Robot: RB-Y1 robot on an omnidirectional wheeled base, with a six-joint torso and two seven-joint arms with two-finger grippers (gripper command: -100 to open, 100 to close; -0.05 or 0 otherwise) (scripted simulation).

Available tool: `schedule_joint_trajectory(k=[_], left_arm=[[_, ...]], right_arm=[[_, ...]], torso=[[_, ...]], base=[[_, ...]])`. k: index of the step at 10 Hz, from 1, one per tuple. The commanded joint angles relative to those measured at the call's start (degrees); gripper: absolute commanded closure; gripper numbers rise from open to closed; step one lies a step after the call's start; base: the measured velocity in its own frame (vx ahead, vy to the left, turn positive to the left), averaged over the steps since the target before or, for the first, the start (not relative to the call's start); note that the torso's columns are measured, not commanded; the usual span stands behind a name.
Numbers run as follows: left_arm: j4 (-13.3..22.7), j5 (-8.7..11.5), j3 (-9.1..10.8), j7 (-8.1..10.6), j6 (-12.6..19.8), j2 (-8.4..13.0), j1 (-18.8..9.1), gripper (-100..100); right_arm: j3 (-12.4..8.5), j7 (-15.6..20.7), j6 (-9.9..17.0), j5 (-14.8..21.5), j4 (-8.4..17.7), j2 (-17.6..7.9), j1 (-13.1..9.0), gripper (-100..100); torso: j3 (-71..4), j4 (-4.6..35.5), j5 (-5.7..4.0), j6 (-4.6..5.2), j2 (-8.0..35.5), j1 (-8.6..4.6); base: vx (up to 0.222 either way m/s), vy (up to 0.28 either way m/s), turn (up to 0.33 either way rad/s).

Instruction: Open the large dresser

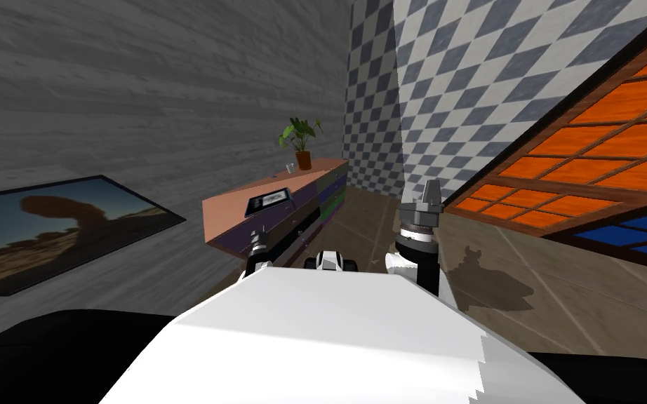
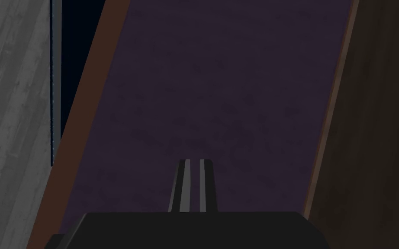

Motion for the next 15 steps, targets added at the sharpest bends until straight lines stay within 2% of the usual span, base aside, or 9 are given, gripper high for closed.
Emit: schedule_joint_trajectory(k=[1,5,6,7,8,10,12,13,15], left_arm=[[2.8,0.5,0.44,0.39,0.6,-0.4,-1.0,-100],[8.6,1.8,2.02,1.19,0.0,-2.3,-2.2,-100],[10.7,2.2,2.49,1.43,-0.2,-3.1,-2.5,-100],[10.8,2.2,2.49,1.43,-0.2,-3.1,-2.5,-100],[12.5,2.6,2.93,1.65,-0.3,-4.0,-2.8,-100],[15.5,3.3,3.70,2.05,-0.6,-5.9,-3.4,-100],[17.9,3.8,4.32,2.36,-0.8,-8.1,-3.9,-100],[17.9,3.8,4.32,2.36,-0.8,-8.1,-3.9,-100],[19.7,4.1,4.77,2.59,-1.0,-10.3,-4.2,-100]], right_arm=[[0.0,0.0,0.0,0.0,0.0,0.0,0.0,0],[0.0,0.0,0.0,0.0,0.0,0.0,0.0,0],[0.0,0.0,0.0,0.0,0.0,0.0,0.0,0],[0.0,0.0,0.0,0.0,0.0,0.0,0.0,0],[0.0,0.0,0.0,0.0,0.0,0.0,0.0,0],[0.0,0.0,0.0,0.0,0.0,0.0,0.0,0],[0.0,0.0,0.0,0.0,0.0,0.0,0.0,0],[0.0,0.0,0.0,0.0,0.0,0.0,0.0,0],[0.0,0.0,0.0,0.0,0.0,0.0,0.0,0]], torso=[[0.0,-0.1,0.14,-0.04,-0.1,0.07],[-0.1,-0.2,0.16,-0.16,-0.2,-0.04],[0.0,0.0,0.04,-0.03,-0.1,-0.11],[0.0,0.0,0.18,0.12,-0.2,0.02],[0.1,0.1,0.15,0.24,0.0,-0.03],[0.3,0.5,-0.64,-0.09,0.6,-0.74],[0.4,0.3,-0.34,-0.40,0.8,-0.74],[0.6,0.3,-0.44,-0.70,1.2,-0.90],[1.0,0.5,-0.56,-0.92,1.9,-1.05]], base=[[0.075,-0.051,0.025],[0.119,-0.092,0.053],[0.166,-0.097,0.108],[0.106,-0.095,0.012],[0.077,-0.085,-0.004],[0.121,-0.091,0.057],[0.137,-0.082,-0.002],[0.102,-0.056,-0.011],[0.054,-0.032,0.028]])
